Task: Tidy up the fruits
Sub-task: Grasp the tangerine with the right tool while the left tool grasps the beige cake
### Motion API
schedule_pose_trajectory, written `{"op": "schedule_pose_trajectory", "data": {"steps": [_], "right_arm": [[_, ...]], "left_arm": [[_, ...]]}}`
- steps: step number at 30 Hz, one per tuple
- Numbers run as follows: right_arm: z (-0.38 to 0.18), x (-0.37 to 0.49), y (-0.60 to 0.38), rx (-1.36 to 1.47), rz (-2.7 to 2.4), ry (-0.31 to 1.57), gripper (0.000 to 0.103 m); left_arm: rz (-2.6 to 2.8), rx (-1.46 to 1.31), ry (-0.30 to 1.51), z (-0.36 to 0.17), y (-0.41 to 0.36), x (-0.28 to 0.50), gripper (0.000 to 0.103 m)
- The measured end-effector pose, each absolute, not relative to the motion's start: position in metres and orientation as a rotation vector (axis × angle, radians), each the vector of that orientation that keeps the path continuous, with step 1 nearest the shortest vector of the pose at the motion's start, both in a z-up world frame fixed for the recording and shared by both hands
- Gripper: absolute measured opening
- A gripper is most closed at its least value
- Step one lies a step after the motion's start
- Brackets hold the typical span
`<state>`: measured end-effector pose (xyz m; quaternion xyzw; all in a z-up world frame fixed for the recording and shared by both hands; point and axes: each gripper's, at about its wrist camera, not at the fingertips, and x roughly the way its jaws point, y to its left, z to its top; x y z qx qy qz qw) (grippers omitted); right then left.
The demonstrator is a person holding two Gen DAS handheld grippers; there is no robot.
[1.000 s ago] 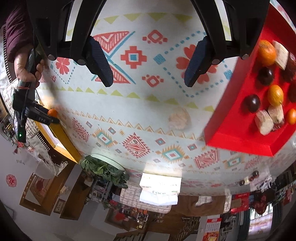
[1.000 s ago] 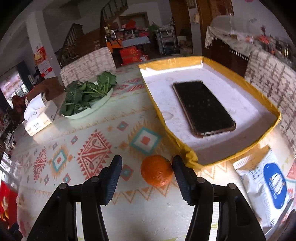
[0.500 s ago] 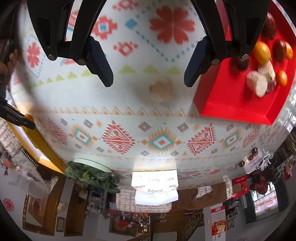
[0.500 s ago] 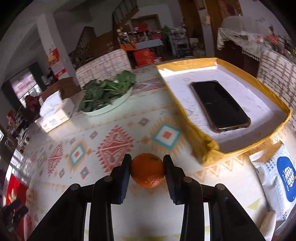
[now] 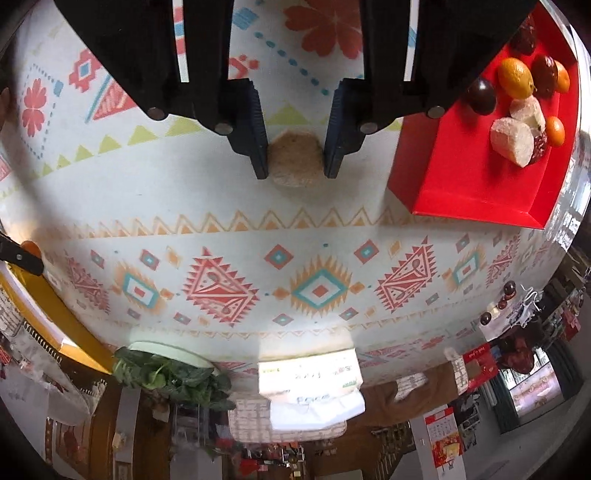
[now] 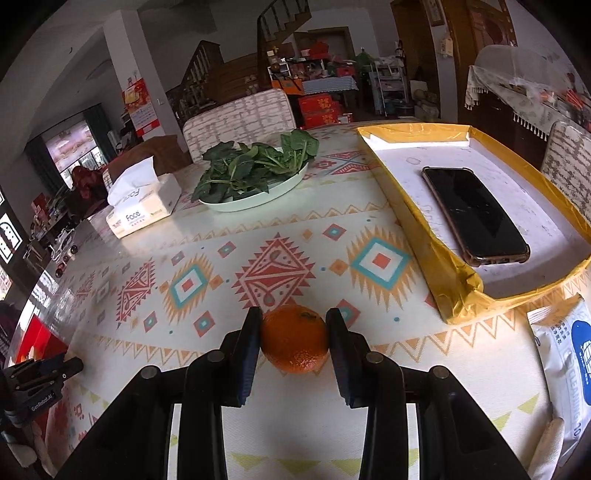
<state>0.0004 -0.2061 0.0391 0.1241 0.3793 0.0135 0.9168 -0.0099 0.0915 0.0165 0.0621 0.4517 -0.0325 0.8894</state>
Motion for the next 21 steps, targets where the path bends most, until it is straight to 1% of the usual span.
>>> {"op": "schedule_pose_trajectory", "data": {"steps": [10,15,21], "right_arm": [[0.042,-0.001,-0.200,0.224,0.027,0.766,0.039],[0.055,-0.011,-0.183,0.204,0.060,0.761,0.039],[0.070,-0.029,-0.130,0.161,0.174,0.765,0.039]], "left_arm": [[-0.076,0.132,0.832,0.051,0.075,-0.058,0.029],[-0.051,0.096,0.781,0.070,0.092,-0.082,0.029],[-0.014,0.027,0.800,0.069,0.122,-0.096,0.029]]}}
